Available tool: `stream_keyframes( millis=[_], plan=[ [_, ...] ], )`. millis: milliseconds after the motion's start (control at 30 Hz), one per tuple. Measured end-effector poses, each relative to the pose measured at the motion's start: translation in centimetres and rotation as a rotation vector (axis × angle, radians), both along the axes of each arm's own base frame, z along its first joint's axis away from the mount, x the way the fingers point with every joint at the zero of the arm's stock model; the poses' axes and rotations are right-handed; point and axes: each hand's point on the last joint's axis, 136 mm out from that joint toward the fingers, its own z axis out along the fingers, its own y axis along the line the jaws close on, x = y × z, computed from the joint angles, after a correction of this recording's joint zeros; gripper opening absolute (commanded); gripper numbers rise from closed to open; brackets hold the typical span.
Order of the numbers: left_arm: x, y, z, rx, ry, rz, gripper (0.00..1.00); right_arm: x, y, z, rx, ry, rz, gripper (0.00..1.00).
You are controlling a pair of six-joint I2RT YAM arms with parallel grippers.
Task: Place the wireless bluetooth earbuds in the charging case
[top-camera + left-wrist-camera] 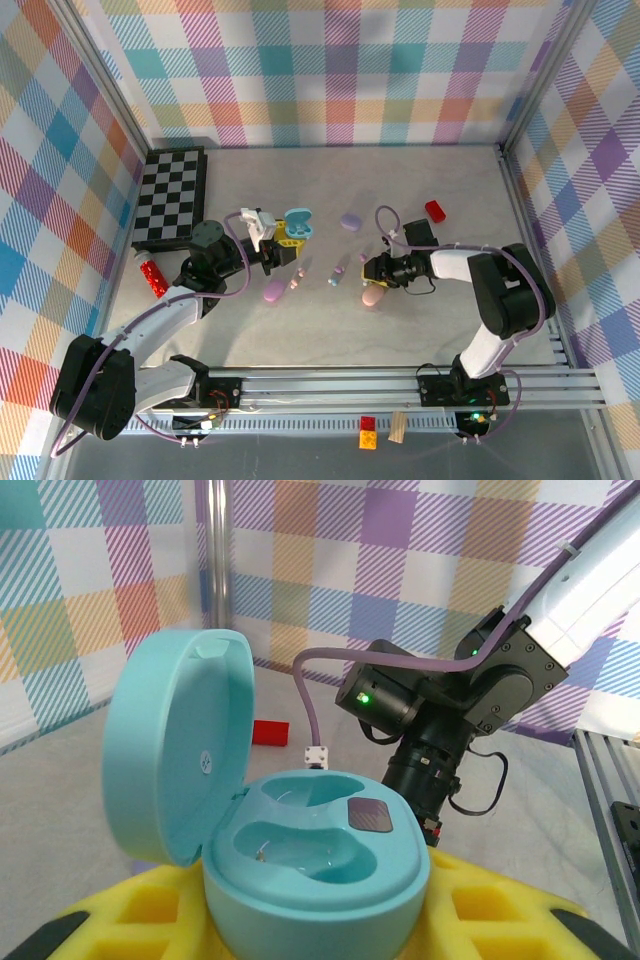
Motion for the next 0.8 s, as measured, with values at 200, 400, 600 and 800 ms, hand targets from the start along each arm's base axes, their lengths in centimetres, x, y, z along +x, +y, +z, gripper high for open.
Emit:
stream_keyframes(
  millis=[200,400,600,800],
  plan=[
    [0.0,0.0,0.0,0.0,0.0,0.0,0.37,0.1,0.3,0.0,0.006,0.005,0.009,0.34],
    [0.0,0.0,0.0,0.0,0.0,0.001,0.37,0.1,0.9,0.3,0.011,-0.005,0.028,0.29],
    [0.0,0.0,0.1,-0.001,-0.004,0.001,0.37,0.2,1.1,0.0,0.005,0.005,0.038,0.29],
    [0.1,0.0,0.1,-0.003,-0.007,0.002,0.37,0.3,1.5,-0.2,-0.016,0.011,0.053,0.31]
  ],
)
